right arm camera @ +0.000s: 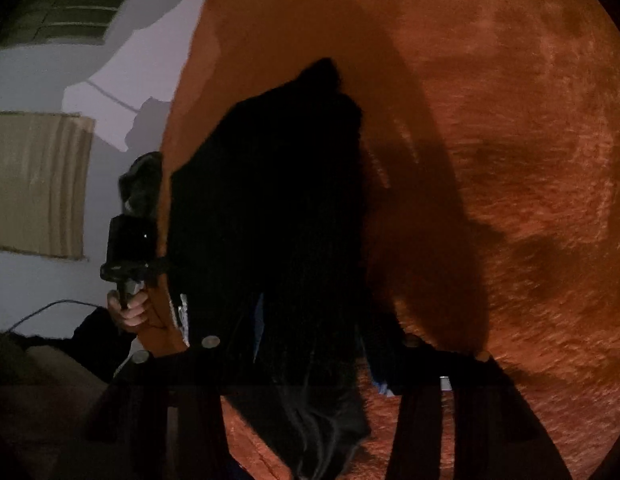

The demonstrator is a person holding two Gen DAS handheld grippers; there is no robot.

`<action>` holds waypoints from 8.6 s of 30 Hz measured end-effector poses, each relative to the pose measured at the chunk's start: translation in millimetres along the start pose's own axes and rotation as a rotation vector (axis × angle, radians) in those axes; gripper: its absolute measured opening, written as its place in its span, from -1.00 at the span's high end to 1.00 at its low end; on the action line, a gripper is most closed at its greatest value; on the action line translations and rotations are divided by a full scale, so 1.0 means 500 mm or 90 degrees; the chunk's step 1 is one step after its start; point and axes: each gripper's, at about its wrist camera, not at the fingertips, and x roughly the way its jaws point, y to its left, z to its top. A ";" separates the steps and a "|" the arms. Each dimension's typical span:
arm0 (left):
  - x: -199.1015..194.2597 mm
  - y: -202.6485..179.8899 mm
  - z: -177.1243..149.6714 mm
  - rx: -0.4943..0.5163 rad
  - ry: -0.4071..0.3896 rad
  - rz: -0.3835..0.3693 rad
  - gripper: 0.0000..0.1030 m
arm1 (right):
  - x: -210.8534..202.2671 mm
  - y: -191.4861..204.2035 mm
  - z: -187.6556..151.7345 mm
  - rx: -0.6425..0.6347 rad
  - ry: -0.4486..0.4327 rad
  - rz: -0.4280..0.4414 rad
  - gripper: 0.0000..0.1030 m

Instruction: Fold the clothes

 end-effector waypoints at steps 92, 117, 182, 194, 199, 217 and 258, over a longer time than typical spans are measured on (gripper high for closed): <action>0.000 -0.736 0.935 0.134 -0.139 -0.047 0.88 | -0.551 0.212 0.957 -0.006 -0.238 -0.029 0.81; 0.051 -0.498 1.015 -0.048 -0.221 -0.010 -0.15 | -0.395 -0.007 0.874 0.263 -0.362 -0.027 -0.01; 0.149 -0.593 1.096 -0.004 -0.311 0.125 0.09 | -0.266 0.141 0.996 -0.017 -0.340 -0.280 0.86; 0.292 -0.744 1.220 0.225 -0.279 0.368 -0.13 | -0.238 0.131 1.046 0.016 -0.357 -0.314 0.81; 0.333 -0.766 1.332 0.226 -0.292 0.397 -0.14 | -0.145 0.126 1.178 -0.024 -0.278 -0.296 0.79; 0.212 -0.608 1.201 0.158 -0.258 0.404 -0.14 | -0.089 0.245 1.029 -0.045 -0.295 -0.354 0.93; 0.309 -0.574 1.199 0.227 -0.205 0.402 -0.14 | -0.043 0.194 0.850 -0.046 -0.279 -0.544 0.62</action>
